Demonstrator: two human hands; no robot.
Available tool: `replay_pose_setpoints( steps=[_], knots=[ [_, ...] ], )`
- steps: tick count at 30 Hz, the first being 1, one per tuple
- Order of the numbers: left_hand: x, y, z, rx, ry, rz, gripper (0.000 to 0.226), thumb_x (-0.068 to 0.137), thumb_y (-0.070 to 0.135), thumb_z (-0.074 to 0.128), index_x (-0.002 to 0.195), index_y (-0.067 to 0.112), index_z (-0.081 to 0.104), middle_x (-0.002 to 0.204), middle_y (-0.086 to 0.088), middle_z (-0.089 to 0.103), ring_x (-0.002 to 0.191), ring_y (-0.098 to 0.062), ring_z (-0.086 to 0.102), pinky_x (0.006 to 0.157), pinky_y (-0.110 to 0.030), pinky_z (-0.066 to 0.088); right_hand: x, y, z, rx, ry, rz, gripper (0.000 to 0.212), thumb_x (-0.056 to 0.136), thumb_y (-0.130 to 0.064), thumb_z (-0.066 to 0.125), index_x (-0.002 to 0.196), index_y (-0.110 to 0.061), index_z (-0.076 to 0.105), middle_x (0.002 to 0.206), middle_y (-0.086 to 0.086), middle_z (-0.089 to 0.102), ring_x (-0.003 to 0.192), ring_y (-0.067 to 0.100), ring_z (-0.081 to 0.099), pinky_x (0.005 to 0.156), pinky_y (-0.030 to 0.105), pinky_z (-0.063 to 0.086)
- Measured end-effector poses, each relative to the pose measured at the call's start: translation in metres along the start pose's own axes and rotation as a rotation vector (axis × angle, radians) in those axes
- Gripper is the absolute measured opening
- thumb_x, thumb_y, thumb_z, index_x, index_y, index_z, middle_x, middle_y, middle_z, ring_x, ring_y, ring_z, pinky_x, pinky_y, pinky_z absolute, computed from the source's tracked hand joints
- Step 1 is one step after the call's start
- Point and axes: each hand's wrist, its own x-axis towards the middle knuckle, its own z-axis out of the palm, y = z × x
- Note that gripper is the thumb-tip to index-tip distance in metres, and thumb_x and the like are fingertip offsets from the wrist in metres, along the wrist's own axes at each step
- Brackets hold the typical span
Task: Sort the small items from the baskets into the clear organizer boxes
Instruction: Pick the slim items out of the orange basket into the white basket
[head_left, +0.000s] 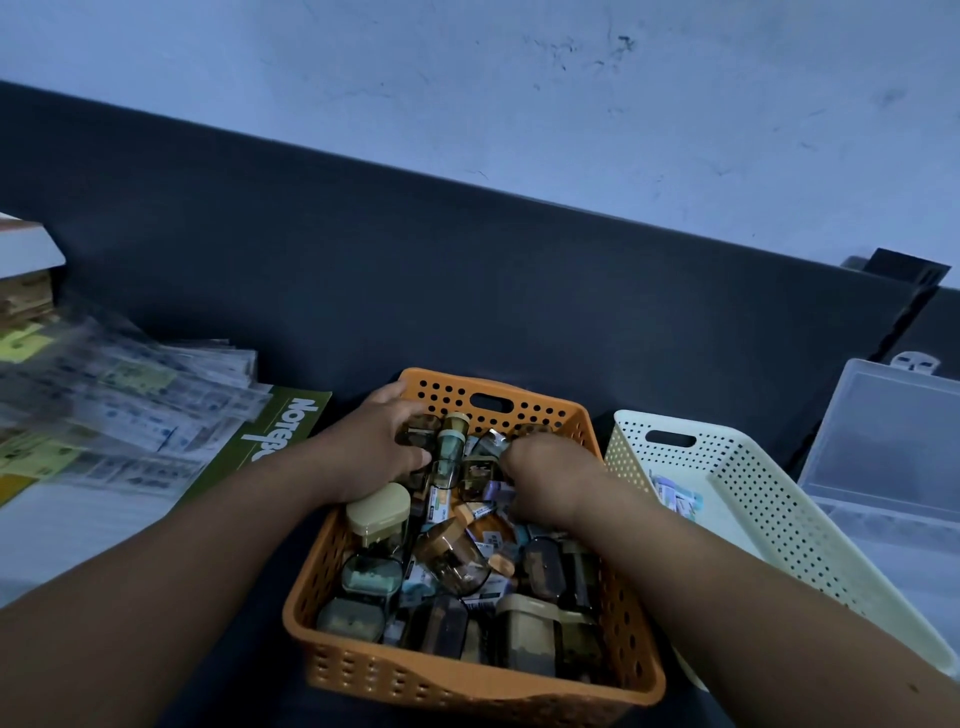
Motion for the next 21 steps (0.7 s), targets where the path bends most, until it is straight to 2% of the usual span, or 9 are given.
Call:
replay_pose_setpoints(
  steps=[5, 9, 13, 17, 21],
  knots=[
    [0.000, 0.001, 0.000, 0.001, 0.007, -0.001, 0.063, 0.090, 0.024, 0.063, 0.146, 0.026, 0.034, 0.158, 0.017, -0.001, 0.144, -0.011, 0.015, 0.111, -0.027, 0.021, -0.005, 0.015, -0.009, 0.267, -0.046, 0.062, 0.005, 0.087, -0.019, 0.066, 0.086, -0.014, 0.064, 0.083, 0.001, 0.061, 0.078, 0.017, 0.059, 0.060, 0.026, 0.045],
    [0.000, -0.002, 0.000, -0.004, 0.008, 0.004, 0.063, 0.090, 0.024, 0.063, 0.145, 0.025, 0.035, 0.159, 0.015, 0.000, 0.144, -0.011, 0.015, 0.110, -0.026, 0.022, -0.016, 0.031, -0.020, 0.709, 0.001, 0.103, 0.015, 0.086, -0.019, 0.070, 0.081, -0.006, 0.066, 0.069, 0.001, 0.059, 0.061, 0.013, 0.052, 0.058, 0.025, 0.043],
    [0.002, -0.002, 0.000, -0.004, 0.008, 0.011, 0.062, 0.090, 0.023, 0.063, 0.145, 0.024, 0.036, 0.159, 0.014, 0.000, 0.143, -0.011, 0.016, 0.104, -0.022, 0.021, -0.036, 0.051, -0.028, 1.053, 0.100, 0.112, 0.005, 0.085, -0.010, 0.069, 0.084, -0.005, 0.070, 0.074, 0.004, 0.066, 0.067, 0.014, 0.058, 0.067, 0.027, 0.045],
    [0.002, -0.003, -0.001, 0.008, 0.002, 0.012, 0.062, 0.090, 0.025, 0.063, 0.146, 0.024, 0.035, 0.159, 0.013, 0.000, 0.144, -0.012, 0.016, 0.105, -0.022, 0.021, -0.064, 0.079, -0.035, 1.158, 0.220, 0.207, 0.008, 0.088, -0.006, 0.064, 0.082, -0.011, 0.066, 0.069, -0.001, 0.064, 0.059, 0.006, 0.054, 0.063, 0.024, 0.040],
    [0.003, -0.001, -0.001, -0.006, -0.002, 0.013, 0.062, 0.090, 0.024, 0.063, 0.146, 0.024, 0.035, 0.159, 0.013, 0.000, 0.143, -0.012, 0.016, 0.101, -0.020, 0.021, -0.080, 0.109, -0.023, 1.107, 0.282, 0.416, 0.004, 0.089, -0.010, 0.063, 0.085, -0.009, 0.064, 0.074, 0.006, 0.064, 0.068, 0.015, 0.056, 0.064, 0.028, 0.041]
  ],
)
